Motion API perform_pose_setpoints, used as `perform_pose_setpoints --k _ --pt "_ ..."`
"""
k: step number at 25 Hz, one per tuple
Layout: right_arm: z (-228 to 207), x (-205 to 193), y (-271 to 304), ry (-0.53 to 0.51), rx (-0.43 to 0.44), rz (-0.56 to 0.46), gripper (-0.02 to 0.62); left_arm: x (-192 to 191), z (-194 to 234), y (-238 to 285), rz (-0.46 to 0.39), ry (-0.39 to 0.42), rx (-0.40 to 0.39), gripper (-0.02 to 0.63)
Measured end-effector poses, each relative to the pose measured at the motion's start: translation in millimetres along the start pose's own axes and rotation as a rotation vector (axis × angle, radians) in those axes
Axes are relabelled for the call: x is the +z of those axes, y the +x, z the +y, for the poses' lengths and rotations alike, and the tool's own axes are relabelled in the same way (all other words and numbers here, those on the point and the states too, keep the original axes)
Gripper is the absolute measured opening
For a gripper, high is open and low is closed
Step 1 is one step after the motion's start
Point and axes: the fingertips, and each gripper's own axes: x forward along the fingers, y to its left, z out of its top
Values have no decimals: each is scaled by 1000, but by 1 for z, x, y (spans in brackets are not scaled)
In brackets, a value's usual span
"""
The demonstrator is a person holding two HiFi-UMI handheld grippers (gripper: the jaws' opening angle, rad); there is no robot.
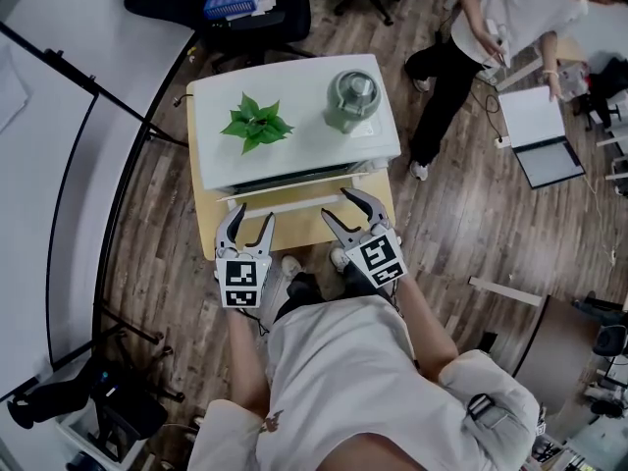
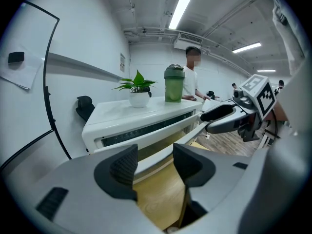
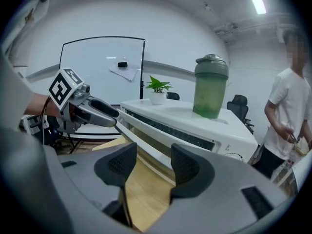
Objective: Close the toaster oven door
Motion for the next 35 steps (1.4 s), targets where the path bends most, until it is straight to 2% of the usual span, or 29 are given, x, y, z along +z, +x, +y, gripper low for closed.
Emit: perform_pose_setpoints --k 35 --pt "-17 14 16 6 -58 -40 229 16 15 13 -48 -20 40 225"
